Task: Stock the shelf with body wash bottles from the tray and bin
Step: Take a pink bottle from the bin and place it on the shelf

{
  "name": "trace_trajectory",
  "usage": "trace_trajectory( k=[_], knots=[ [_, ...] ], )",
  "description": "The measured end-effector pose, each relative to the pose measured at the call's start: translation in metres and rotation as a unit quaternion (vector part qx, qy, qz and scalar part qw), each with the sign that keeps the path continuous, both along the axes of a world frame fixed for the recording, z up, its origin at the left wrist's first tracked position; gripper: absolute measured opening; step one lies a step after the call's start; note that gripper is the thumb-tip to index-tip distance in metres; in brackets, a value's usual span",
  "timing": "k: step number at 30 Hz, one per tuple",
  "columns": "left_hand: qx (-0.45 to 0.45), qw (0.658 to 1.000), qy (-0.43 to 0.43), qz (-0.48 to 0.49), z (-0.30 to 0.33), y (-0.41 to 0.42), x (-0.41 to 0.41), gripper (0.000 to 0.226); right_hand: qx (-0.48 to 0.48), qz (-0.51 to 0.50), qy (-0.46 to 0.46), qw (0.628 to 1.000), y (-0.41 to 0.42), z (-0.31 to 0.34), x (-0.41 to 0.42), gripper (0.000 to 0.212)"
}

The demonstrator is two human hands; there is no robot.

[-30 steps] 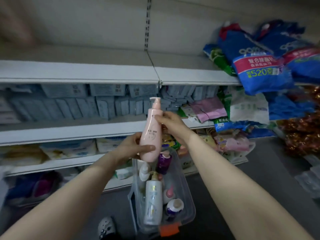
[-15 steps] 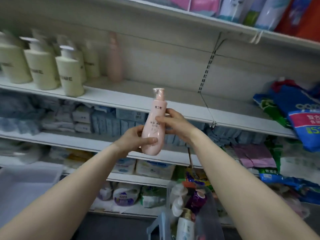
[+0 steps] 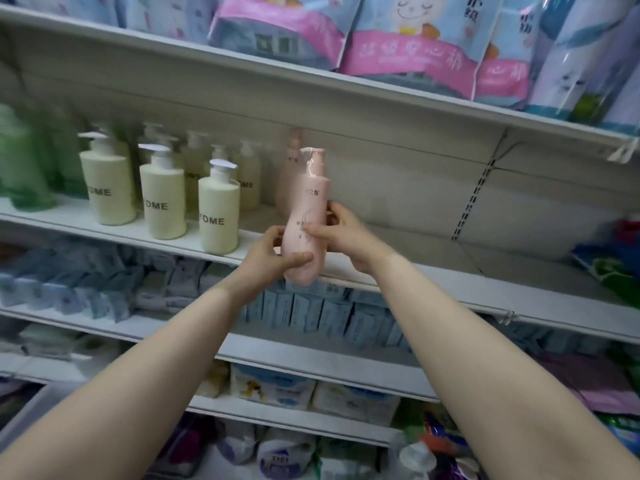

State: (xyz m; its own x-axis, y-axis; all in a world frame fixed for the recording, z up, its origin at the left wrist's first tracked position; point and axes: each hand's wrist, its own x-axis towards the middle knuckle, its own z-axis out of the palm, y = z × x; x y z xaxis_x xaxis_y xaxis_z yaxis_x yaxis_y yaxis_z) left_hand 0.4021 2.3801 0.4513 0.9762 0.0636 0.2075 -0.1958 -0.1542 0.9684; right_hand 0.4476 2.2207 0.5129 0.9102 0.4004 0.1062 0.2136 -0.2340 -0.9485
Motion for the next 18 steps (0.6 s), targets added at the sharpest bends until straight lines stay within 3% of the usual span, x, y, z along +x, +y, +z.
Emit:
trace_trajectory(
  k=[18],
  knots=[
    [0.025,0.998,-0.035,0.04,-0.009,0.047,0.05,0.066,-0.012,-0.045,-0.047,0.998,0.065,-0.011,0.049,0.066]
  ],
)
